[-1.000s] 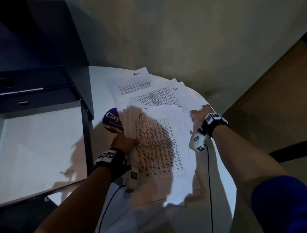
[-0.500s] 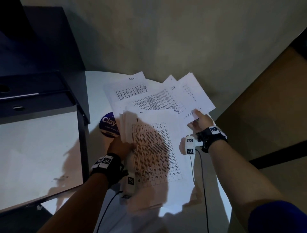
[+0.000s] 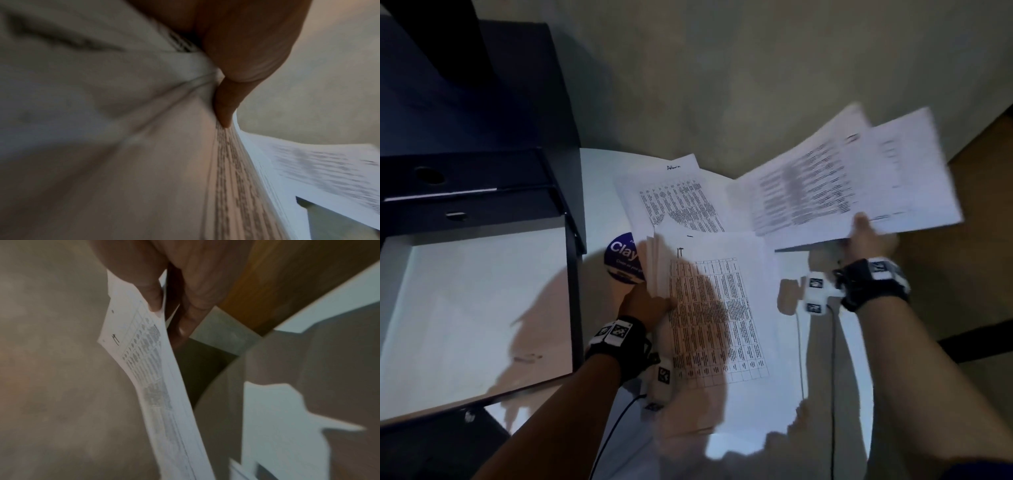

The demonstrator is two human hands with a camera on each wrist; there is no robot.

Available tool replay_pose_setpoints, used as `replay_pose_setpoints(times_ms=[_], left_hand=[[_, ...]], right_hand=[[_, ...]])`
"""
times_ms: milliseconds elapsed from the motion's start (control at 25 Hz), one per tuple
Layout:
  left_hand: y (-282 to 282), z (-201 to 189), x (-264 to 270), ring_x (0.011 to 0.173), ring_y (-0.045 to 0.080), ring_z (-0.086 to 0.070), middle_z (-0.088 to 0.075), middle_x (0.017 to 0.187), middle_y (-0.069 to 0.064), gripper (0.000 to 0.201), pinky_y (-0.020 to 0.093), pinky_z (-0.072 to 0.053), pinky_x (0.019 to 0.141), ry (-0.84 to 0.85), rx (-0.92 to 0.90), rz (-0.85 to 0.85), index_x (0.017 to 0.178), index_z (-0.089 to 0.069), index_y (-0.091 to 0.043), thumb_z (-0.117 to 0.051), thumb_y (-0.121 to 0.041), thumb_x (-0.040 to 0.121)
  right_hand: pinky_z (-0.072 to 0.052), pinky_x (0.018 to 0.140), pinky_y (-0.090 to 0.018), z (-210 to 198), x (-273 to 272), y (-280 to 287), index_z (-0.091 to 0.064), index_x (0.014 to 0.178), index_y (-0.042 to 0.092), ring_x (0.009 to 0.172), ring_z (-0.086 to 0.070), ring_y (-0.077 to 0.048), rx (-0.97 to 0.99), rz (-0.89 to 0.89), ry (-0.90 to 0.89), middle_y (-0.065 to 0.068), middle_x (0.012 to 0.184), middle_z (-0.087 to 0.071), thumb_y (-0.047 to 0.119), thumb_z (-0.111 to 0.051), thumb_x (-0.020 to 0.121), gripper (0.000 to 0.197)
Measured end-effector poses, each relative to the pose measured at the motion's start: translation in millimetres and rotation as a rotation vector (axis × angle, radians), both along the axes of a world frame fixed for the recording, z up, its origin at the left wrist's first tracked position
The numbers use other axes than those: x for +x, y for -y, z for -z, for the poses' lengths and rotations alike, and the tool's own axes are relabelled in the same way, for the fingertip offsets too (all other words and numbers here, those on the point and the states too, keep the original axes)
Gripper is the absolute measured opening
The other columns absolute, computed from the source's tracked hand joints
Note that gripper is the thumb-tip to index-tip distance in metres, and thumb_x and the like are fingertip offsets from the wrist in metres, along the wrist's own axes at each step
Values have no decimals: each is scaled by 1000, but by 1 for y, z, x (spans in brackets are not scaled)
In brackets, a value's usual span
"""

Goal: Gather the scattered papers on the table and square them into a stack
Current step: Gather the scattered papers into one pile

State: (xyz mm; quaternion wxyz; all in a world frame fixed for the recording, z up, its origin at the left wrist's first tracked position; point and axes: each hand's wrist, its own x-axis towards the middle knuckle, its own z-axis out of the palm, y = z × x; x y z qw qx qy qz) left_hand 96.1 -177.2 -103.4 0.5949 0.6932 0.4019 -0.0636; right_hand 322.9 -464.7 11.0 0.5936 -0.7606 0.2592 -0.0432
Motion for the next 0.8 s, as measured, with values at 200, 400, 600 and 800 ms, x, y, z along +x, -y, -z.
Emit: replay_pose_setpoints(times_ms=[200,400,600,800], left_hand=[[1,-8,-1,100,32,-68,-70,109,7,44,51,-55,93,0,-21,-11,117,-61,-15,-78,-26,79],[4,-15,-4,101,33,-65,-69,115,11,46,50,-53,96,57,-52,-55,113,-60,-22,-74,-30,70],[3,0,-2,112,33,-62,-67,125,3,93,51,-46,103,120,-186,-151,130,-59,-30,-67,-84,56],[14,-32,-17,92,29,-71,-74,96,5,29,52,-56,90,168,-136,-53,101,-67,-19,-82,-21,77]], right_hand=[[-61,82,-35,-37,-17,51,-49,137,5,108,-70,-26,458,-10,324,-11,124,-68,28,-69,91,56],[-60,80,-48,13,-45,12,-63,123,13,86,-67,-18,30,-550,153,-13,111,-72,34,-73,87,43],[-50,78,-34,74,-91,-37,-50,127,24,88,-62,-22,-432,-759,-34,-1,112,-58,22,-55,95,33],[-46,103,-37,88,-113,-57,-54,134,17,120,-59,-25,-297,-817,-32,-4,126,-61,30,-61,94,43]])
